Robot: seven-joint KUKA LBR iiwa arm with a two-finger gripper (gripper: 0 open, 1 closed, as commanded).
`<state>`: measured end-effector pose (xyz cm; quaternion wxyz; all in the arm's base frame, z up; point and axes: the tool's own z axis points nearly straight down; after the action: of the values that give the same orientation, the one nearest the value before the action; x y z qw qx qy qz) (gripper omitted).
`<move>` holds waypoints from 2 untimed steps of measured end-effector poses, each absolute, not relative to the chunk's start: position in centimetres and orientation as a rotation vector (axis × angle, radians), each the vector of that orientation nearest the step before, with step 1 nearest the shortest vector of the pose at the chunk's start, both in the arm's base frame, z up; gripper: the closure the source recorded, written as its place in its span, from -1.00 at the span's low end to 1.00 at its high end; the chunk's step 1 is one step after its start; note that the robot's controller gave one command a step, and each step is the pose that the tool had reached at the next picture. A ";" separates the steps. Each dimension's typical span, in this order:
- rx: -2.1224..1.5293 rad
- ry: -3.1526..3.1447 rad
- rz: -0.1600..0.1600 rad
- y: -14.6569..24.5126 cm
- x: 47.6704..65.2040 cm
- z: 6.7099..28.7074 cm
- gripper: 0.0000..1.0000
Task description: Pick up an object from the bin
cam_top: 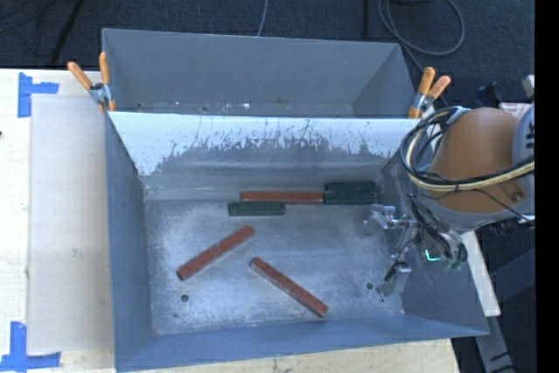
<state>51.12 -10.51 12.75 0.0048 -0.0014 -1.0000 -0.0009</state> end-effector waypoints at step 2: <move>0.036 -3.130 -0.003 2.9 50.3 6.6 -1.00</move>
Offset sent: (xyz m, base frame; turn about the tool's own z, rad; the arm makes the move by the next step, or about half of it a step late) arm -0.0260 0.0735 0.0627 -0.0598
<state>50.30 2.89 6.55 0.0056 0.0114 -0.9999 -0.0009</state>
